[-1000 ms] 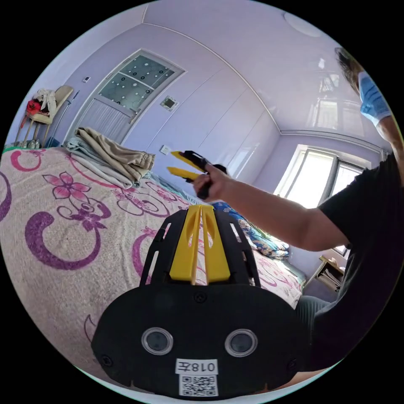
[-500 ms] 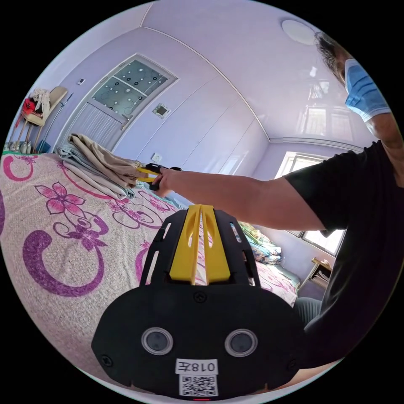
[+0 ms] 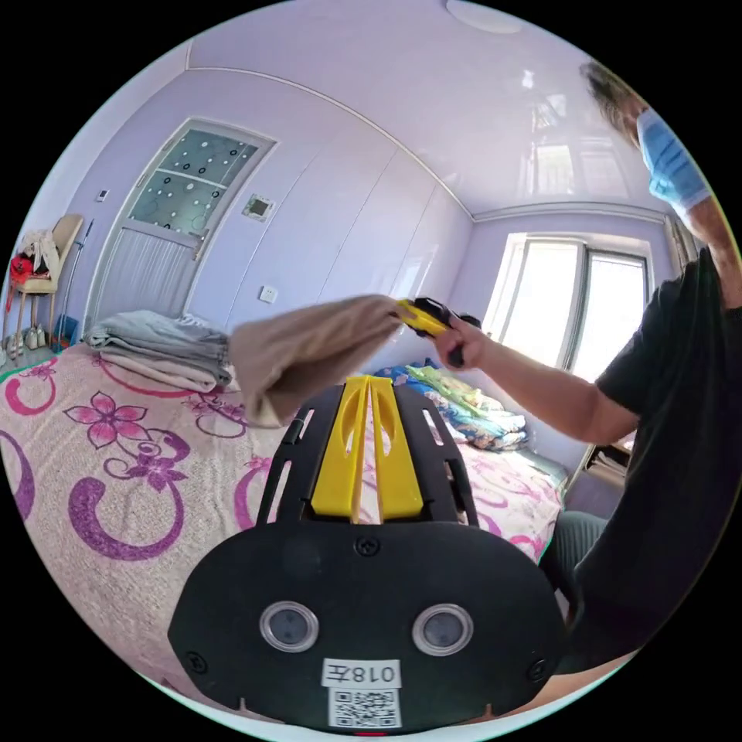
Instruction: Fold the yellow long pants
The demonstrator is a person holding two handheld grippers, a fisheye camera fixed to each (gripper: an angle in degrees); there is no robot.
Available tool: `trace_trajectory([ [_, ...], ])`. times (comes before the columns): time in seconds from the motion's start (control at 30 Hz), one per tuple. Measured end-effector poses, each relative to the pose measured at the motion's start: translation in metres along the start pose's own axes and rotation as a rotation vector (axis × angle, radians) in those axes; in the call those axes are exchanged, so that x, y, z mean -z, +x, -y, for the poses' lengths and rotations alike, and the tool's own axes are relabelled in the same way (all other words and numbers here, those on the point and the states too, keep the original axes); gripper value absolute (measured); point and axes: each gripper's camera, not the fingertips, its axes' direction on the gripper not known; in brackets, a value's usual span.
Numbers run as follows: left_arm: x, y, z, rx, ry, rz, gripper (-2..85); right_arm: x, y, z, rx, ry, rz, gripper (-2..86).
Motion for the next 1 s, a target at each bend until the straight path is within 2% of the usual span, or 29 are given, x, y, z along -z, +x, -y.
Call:
trace_trajectory([
  [0.17,-0.060,0.129,0.065,-0.021,-0.001,-0.123,0.3,0.145,-0.058,-0.070,0.111,-0.023,-0.120,3.9],
  [0.27,-0.147,0.238,0.090,-0.015,-0.063,-0.271,5.4,0.190,-0.086,-0.116,0.147,-0.100,-0.241,4.4],
  [0.33,-0.231,0.330,0.089,-0.055,-0.199,-0.364,10.6,0.206,-0.093,-0.143,0.135,-0.123,-0.277,4.5],
  [0.4,-0.279,0.385,0.077,-0.086,-0.298,-0.380,13.3,0.225,-0.094,-0.173,0.103,-0.107,-0.245,4.6],
  [0.5,-0.300,0.442,0.058,-0.117,-0.302,-0.373,14.2,0.247,-0.096,-0.200,0.075,-0.072,-0.190,4.7],
  [0.63,-0.306,0.520,0.057,-0.401,-0.386,-0.254,14.3,0.254,-0.106,-0.220,0.103,-0.128,-0.200,4.9],
  [0.73,-0.317,0.557,0.047,-0.564,-0.470,-0.124,13.1,0.249,-0.113,-0.230,0.129,-0.191,-0.185,5.4],
  [0.87,-0.320,0.546,0.027,-0.541,-0.509,-0.058,8.0,0.235,-0.117,-0.236,0.165,-0.290,-0.179,7.1],
  [1.0,-0.309,0.448,-0.014,-0.161,-0.510,-0.151,6.3,0.239,-0.104,-0.241,0.132,-0.324,-0.024,7.2],
])
